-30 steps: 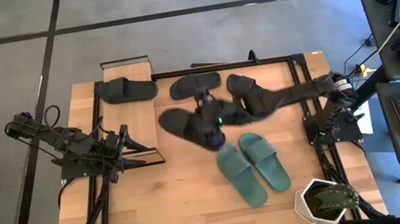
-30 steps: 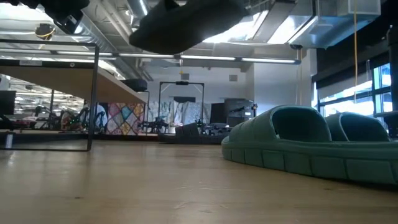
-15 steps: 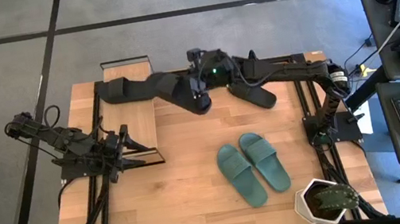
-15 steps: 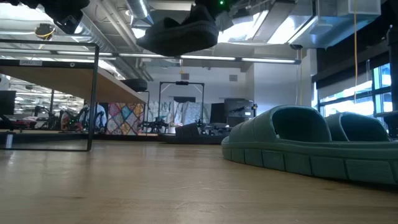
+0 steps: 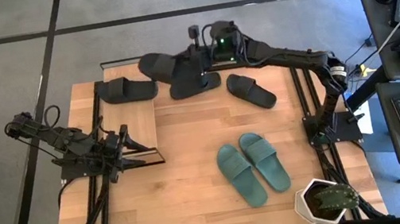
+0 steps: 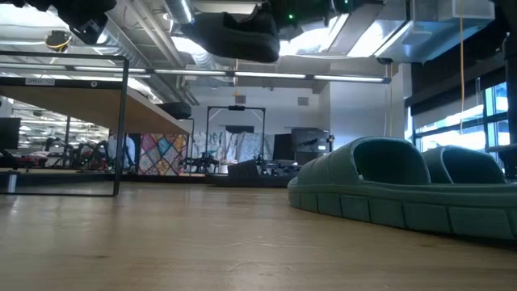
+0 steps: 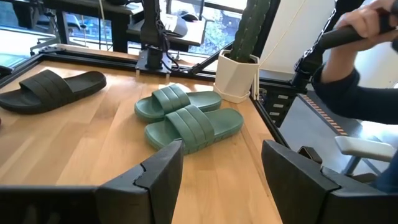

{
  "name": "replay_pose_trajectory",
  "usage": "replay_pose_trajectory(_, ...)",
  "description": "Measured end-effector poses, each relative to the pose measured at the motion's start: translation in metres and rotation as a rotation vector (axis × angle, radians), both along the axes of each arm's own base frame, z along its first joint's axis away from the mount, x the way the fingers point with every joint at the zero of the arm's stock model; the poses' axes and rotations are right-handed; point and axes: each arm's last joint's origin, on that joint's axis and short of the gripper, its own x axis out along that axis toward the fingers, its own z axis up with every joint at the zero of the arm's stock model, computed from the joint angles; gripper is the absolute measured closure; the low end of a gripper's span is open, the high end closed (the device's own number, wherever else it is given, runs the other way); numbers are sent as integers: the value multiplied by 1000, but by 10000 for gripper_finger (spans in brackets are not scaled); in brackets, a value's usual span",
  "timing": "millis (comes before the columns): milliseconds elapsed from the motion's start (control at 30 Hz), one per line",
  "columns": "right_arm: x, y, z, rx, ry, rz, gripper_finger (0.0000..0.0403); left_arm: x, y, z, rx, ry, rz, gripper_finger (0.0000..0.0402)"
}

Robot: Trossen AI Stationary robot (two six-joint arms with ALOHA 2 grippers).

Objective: Pick and place slides into the shelf
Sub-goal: Put the black slipper on the shelf

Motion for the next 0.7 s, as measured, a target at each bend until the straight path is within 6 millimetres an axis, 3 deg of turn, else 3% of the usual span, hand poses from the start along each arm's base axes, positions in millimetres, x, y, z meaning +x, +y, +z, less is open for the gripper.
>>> replay_pose_trajectory(167, -8, -12, -9, 63, 81, 0, 391, 0, 0, 0, -1, 0, 0, 193)
replay_pose_trajectory(367, -10, -9, -20, 126, 185, -50, 391, 0, 0, 0, -22, 3, 4, 193)
replay_pose_trajectory(700, -9, -14, -13, 4, 136, -109, 391, 0, 0, 0, -25, 4, 5, 193)
